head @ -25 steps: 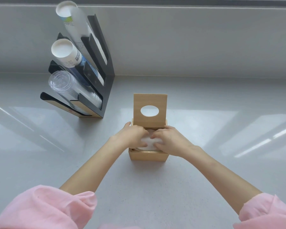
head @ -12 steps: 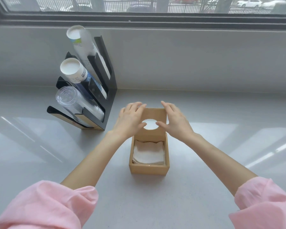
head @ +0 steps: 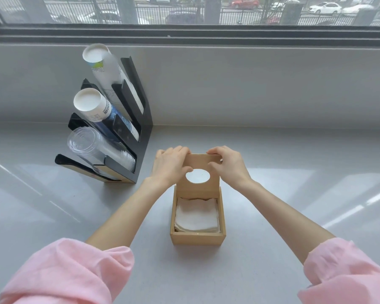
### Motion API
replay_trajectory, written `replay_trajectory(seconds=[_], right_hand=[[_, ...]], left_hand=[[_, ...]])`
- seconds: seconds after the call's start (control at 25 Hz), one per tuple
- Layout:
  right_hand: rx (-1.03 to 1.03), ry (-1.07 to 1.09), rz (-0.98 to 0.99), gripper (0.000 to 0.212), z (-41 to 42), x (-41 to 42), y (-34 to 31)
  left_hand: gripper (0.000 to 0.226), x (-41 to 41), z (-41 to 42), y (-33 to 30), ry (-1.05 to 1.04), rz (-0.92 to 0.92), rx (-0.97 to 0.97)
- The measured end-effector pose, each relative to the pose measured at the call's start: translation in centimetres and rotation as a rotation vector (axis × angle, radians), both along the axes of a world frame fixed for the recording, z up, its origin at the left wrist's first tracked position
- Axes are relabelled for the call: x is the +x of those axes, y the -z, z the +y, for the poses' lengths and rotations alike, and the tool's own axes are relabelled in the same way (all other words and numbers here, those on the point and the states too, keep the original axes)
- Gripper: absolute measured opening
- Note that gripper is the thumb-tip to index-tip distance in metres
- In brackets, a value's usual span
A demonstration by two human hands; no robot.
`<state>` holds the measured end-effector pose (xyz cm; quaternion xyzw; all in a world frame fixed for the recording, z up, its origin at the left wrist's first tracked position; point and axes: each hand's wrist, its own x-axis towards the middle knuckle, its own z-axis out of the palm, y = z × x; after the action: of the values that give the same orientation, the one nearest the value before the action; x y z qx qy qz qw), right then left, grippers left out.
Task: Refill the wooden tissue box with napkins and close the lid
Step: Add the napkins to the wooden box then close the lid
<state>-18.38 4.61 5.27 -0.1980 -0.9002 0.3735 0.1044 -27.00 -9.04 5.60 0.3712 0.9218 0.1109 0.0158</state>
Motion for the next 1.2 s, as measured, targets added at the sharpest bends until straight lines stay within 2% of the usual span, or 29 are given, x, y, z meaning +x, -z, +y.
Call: replay_trajectory(seconds=[0.24,0.4,0.56,0.64,0.76,0.96,1.12,1.2], right_hand=[[0.097,-0.024,0.123,0.024,-1.0,1.6,-0.4],[0.176,-0.064,0.240,0.015,-2.0,4.1,0.4],[0.256,-0.135,0.330,0.022,-2.5,7.3,2.6],[0.326,-0.169,0.340,0.027,-2.7,8.6,3.8],[0.370,-0.209,0.359,0.032,-3.2,10.1,5.6],[0.470,-0.248,0.386,0.035,-3.7,11.5,8.3],[0.480,-0.243,0.371,0.038,-4.0,11.8,9.5],[0.479,-0.238,0.363,0.044,-4.1,11.9,9.8]], left_hand=[[0.025,1.8,-1.5,-0.3,-0.012,0.055,0.171],[0.016,3.9,-3.5,0.0,-0.019,-0.046,0.344],[0.026,5.5,-5.7,2.0,0.047,-0.073,0.473],[0.034,6.4,-6.6,3.5,0.102,0.018,0.484],[0.030,7.6,-7.6,5.6,0.169,0.092,0.511],[0.031,9.2,-8.7,8.5,0.220,0.090,0.483],[0.047,9.3,-9.0,9.5,0.243,0.063,0.460],[0.045,9.2,-9.1,10.0,0.234,0.016,0.449]])
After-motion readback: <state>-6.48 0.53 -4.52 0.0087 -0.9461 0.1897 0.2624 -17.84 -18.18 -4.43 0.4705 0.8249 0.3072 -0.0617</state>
